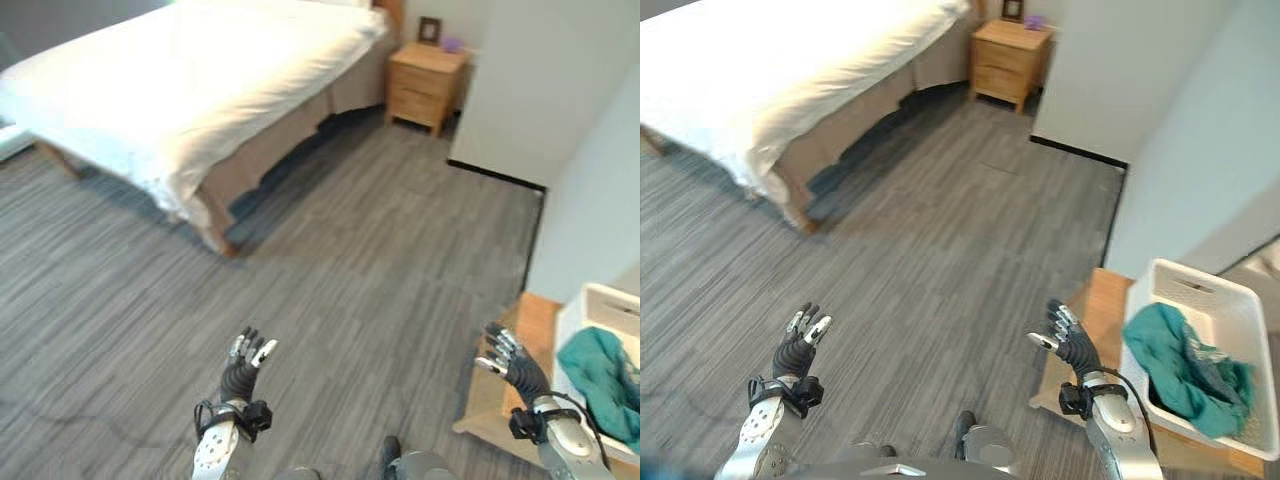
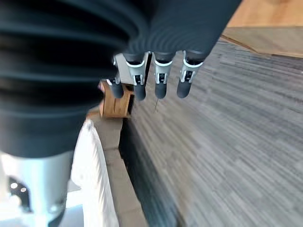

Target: Pick up bed clothes into laundry basket.

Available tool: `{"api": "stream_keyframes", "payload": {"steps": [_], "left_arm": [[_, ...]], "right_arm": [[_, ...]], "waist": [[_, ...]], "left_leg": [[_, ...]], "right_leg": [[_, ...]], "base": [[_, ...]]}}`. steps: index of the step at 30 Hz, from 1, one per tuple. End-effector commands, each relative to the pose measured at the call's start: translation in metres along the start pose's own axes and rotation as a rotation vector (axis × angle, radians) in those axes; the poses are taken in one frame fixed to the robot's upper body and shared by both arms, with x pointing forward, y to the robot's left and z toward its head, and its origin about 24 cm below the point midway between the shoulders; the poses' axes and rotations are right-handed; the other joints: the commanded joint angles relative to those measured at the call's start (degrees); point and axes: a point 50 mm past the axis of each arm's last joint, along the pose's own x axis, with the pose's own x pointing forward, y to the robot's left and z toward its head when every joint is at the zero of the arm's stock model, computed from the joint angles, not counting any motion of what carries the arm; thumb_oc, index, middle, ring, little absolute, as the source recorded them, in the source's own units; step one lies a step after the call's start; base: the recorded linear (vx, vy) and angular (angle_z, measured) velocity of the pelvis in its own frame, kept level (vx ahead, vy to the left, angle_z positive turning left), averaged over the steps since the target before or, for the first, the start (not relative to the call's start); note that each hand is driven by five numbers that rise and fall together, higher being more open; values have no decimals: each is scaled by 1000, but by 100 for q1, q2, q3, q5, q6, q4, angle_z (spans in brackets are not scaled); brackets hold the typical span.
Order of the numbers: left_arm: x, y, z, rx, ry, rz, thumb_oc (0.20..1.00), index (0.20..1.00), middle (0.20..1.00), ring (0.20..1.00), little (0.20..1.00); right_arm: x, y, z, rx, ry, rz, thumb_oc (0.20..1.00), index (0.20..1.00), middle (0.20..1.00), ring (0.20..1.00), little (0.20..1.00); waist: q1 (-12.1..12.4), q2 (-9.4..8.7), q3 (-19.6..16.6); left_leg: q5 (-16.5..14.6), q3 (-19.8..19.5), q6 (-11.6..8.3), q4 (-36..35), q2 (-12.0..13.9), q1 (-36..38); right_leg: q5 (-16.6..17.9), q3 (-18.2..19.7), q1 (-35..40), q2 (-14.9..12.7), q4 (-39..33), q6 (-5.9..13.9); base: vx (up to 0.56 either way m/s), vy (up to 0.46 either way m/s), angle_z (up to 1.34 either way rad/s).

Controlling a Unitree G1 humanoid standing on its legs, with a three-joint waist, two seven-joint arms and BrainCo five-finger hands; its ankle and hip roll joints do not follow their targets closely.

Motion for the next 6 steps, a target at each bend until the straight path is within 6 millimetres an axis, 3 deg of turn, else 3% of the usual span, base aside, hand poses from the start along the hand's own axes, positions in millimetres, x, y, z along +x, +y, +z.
{"api": "stream_keyframes", "payload": {"steps": [1,6], "left_arm": [[5,3,36,90,-162,-43,1000,1000,1000,1000,1000],[-3,14,23,96,-112,-5,1000,1000,1000,1000,1000]], "right_arm": [[4,20,12,29,-68,85,1000,1000,1000,1000,1000],[10,35,14,-14,-61,181,1000,1000,1000,1000,1000]], "waist": [[-41,-215,-440],[217,-270,-493]], "left_leg": [[322,-328,90,-27,-108,-341],[386,-375,158,-168,-187,-292]], "right_leg": [[220,179,411,-288,-583,495],[241,130,450,-337,-601,527]], "base": [[-34,78,78],[-59,54,6]]}}
